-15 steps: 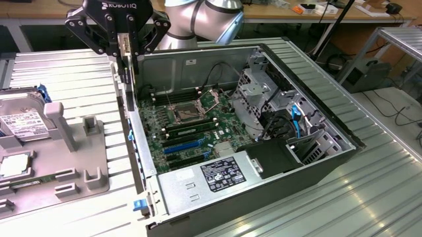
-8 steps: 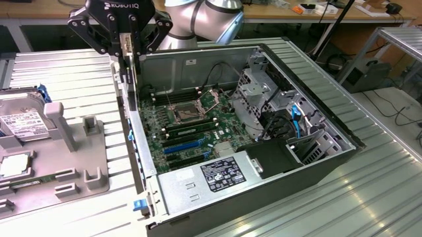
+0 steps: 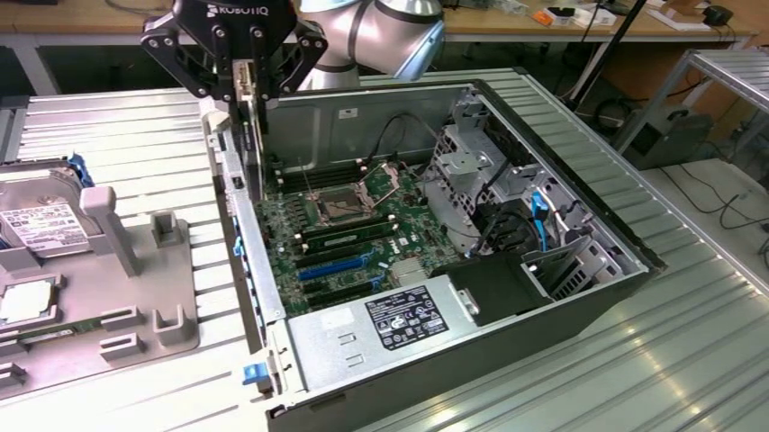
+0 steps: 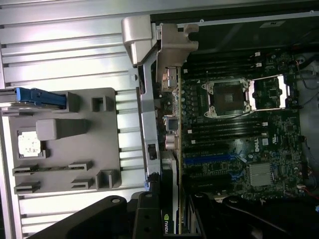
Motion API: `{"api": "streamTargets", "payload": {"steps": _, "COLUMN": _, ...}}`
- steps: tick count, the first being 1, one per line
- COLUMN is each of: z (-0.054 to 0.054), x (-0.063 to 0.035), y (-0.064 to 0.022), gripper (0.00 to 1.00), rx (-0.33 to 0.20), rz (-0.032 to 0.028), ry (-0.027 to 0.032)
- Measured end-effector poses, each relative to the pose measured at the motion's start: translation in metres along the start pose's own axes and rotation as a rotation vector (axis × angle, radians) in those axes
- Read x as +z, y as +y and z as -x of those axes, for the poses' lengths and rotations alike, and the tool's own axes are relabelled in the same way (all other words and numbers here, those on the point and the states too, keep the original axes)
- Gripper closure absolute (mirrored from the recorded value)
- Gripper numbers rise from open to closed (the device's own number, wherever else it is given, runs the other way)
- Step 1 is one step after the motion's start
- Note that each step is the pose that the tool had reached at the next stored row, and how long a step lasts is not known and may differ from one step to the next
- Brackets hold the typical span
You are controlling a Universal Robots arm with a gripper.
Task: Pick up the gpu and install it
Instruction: 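Pick up the gpu and move the gpu toward the slot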
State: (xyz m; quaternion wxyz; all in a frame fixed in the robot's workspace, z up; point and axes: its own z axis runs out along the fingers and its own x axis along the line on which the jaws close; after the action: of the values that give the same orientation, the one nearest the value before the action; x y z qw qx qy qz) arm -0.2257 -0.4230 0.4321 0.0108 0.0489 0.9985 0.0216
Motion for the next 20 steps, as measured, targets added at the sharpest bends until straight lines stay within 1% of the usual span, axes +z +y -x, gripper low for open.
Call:
{"api": "streamTargets", "payload": {"steps": 2, "z": 0.004, "x": 0.0001, "y": 0.0004, "gripper": 0.73, "rx": 0.000, "rz": -0.0001, "ry": 0.0001}}
{"api": "streamTargets", "payload": {"steps": 6, "z": 0.008, "x": 0.0002, "y": 0.0008, "gripper": 0.73, "rx": 0.000, "rz": 0.0000, "ry": 0.0002}}
{"api": "streamTargets", "payload": {"steps": 13, "z": 0.023, "x": 0.0006, "y": 0.0022, "gripper": 0.73, "rx": 0.000, "rz": 0.0000, "ry": 0.0003}}
{"api": "streamTargets", "payload": {"steps": 19, "z": 0.032, "x": 0.0007, "y": 0.0031, "gripper": 0.73, "rx": 0.000, "rz": -0.0001, "ry": 0.0004}}
{"api": "streamTargets", "payload": {"steps": 20, "z": 0.035, "x": 0.0008, "y": 0.0034, "gripper": 0.73, "rx": 0.000, "rz": 0.0000, "ry": 0.0005}}
